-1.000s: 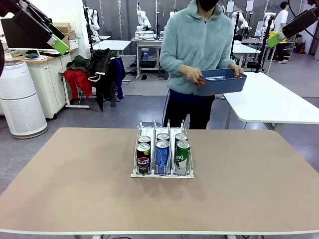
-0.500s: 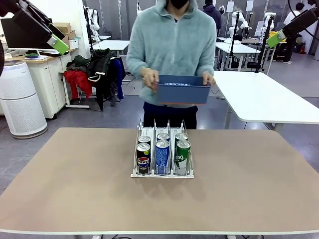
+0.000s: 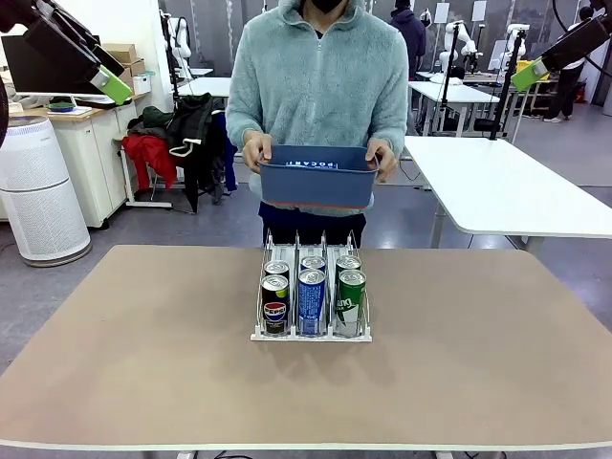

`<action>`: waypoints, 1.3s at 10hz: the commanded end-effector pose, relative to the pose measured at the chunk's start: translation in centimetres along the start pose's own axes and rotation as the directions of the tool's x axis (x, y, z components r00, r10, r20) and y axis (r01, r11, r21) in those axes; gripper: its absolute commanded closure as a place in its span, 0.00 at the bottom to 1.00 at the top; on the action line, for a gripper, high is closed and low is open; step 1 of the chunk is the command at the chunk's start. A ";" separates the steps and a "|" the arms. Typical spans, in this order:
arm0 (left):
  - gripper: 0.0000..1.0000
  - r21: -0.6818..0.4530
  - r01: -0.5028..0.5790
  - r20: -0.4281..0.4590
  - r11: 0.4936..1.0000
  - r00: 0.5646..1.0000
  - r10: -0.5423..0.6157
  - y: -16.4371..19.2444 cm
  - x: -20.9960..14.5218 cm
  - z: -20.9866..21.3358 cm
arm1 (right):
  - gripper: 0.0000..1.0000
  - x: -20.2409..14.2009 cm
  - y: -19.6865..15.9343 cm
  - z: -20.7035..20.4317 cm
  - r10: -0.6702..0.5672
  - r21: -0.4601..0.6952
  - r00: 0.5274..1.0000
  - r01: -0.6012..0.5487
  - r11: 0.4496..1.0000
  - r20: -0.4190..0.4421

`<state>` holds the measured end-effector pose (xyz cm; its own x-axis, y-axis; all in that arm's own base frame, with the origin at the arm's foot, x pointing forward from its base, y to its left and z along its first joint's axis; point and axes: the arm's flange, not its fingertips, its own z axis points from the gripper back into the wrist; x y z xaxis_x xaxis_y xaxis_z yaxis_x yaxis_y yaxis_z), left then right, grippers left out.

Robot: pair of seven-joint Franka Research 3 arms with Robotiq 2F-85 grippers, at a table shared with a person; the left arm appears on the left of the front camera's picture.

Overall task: Fill the beverage cans into the dispenser.
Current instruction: Pick up the Ionic drink handed by the human.

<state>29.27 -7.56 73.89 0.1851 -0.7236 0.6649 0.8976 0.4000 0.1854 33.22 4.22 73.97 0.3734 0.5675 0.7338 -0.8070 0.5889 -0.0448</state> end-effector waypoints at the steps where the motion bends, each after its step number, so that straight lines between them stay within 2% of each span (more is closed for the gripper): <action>1: 0.00 -0.004 0.002 -0.002 1.000 1.000 -0.002 0.0 0.0 0.0 | 0.00 0.0 0.1 -0.1 0.001 -0.001 1.000 -0.001 1.000 -0.003; 13: 0.00 -0.004 0.002 -0.002 1.000 1.000 -0.002 0.0 0.0 0.0 | 0.00 0.0 0.1 -0.1 0.001 -0.001 1.000 -0.001 1.000 -0.003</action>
<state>29.27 -7.56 73.89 0.1851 -0.7236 0.6649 0.8976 0.4000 0.1854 33.22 4.22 73.98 0.3734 0.5675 0.7338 -0.8069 0.5889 -0.0448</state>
